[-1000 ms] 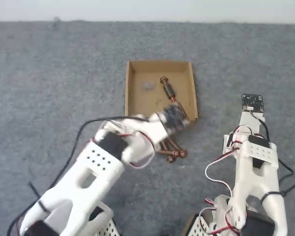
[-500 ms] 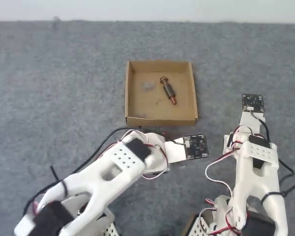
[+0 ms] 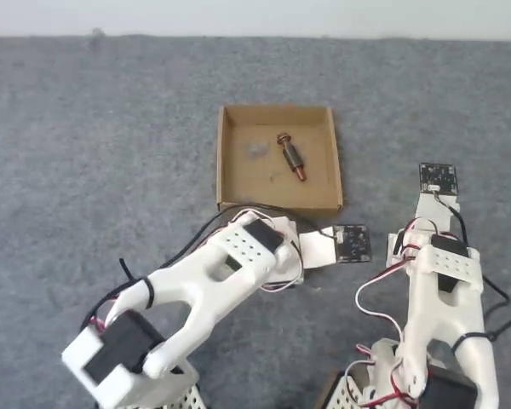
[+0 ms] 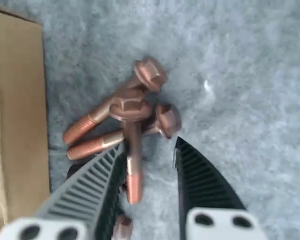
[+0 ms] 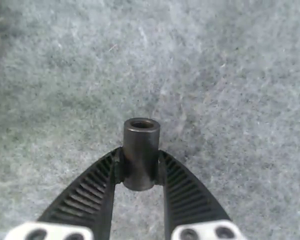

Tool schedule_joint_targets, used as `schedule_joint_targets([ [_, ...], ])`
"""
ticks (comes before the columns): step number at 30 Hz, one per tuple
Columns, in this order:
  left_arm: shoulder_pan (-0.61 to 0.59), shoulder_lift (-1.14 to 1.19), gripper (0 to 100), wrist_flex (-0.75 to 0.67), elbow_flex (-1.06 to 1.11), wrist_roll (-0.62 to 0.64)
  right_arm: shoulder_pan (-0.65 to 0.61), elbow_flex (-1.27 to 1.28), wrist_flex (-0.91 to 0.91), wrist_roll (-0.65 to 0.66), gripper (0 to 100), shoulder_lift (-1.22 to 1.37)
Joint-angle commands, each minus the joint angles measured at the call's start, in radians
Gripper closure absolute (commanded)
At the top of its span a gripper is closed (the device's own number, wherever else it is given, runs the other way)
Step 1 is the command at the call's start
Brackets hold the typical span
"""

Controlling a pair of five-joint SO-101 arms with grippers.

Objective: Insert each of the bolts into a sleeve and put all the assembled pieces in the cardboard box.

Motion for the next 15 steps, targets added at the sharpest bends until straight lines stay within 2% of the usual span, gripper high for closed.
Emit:
schedule_joint_targets([
  [1, -0.006, 0.017, 85, -0.018, -0.067, -0.014, 0.007, -0.011, -0.027, 0.000, 99.1, -0.047],
  [15, -0.009, 0.037, 85, -0.026, -0.133, -0.009, -0.013, -0.009, -0.030, 0.000, 99.1, -0.047],
])
